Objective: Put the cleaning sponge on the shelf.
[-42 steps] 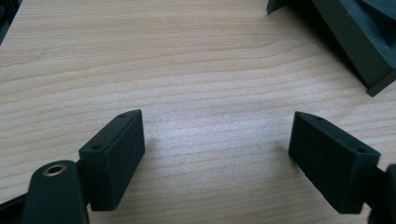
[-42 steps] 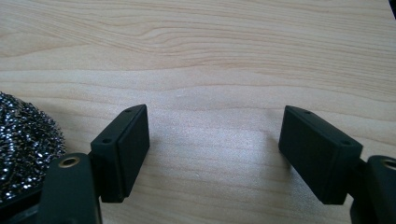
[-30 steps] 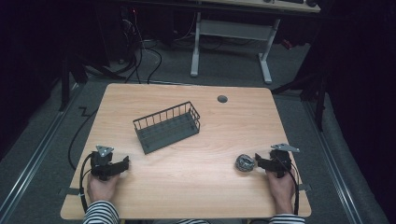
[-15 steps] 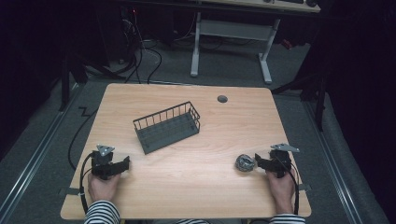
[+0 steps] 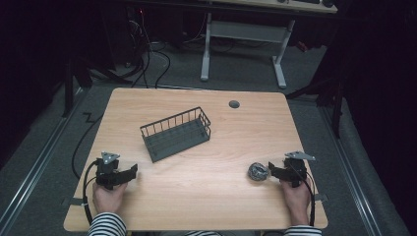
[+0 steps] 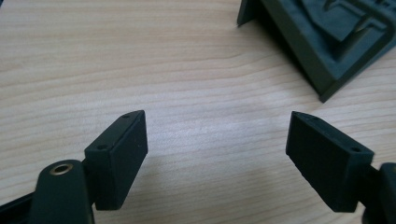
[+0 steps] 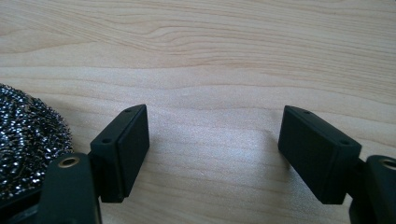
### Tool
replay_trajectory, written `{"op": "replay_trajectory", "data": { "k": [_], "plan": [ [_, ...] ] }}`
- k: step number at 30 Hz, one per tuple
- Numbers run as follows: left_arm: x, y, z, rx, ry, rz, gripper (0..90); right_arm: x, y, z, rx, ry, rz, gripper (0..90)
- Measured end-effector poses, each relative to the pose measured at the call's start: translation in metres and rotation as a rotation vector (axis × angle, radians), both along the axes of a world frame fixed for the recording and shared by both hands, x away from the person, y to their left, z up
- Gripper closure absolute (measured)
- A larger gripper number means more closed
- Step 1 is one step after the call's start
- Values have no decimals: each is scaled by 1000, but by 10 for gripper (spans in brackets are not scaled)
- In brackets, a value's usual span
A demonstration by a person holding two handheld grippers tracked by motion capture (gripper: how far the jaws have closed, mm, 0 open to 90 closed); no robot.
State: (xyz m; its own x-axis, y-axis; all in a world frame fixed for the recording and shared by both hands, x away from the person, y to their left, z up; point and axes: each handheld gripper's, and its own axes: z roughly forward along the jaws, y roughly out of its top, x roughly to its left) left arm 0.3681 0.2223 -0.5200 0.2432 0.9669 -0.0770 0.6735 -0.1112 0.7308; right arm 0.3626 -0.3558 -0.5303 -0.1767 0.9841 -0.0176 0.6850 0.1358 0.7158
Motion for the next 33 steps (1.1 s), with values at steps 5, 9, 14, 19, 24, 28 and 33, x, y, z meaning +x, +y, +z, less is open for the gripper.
{"op": "replay_trajectory", "data": {
  "k": [5, 9, 14, 19, 24, 28, 33],
  "plan": [
    [1, -5, 16, -19, -15, -23, 210, 0, 0, 0, -1, -2, 4, 248],
    [1, -8, 29, -37, -24, -38, 210, 0, 0, 0, 0, -2, 4, 248],
    [0, -8, 46, -59, -32, -54, 210, 0, 0, 0, -2, -2, 6, 248],
    [2, -8, 60, -63, -20, -74, 215, 0, 0, 0, -4, -3, 7, 249],
    [10, -9, 77, -64, -15, -96, 214, 0, 0, 0, -2, -3, 8, 248],
    [20, -12, 91, -52, -13, -115, 214, 0, 0, 0, -5, -5, 13, 248],
    [37, -22, 105, -25, 12, -135, 215, 0, 0, 0, -4, -5, 13, 248]
  ]
}}
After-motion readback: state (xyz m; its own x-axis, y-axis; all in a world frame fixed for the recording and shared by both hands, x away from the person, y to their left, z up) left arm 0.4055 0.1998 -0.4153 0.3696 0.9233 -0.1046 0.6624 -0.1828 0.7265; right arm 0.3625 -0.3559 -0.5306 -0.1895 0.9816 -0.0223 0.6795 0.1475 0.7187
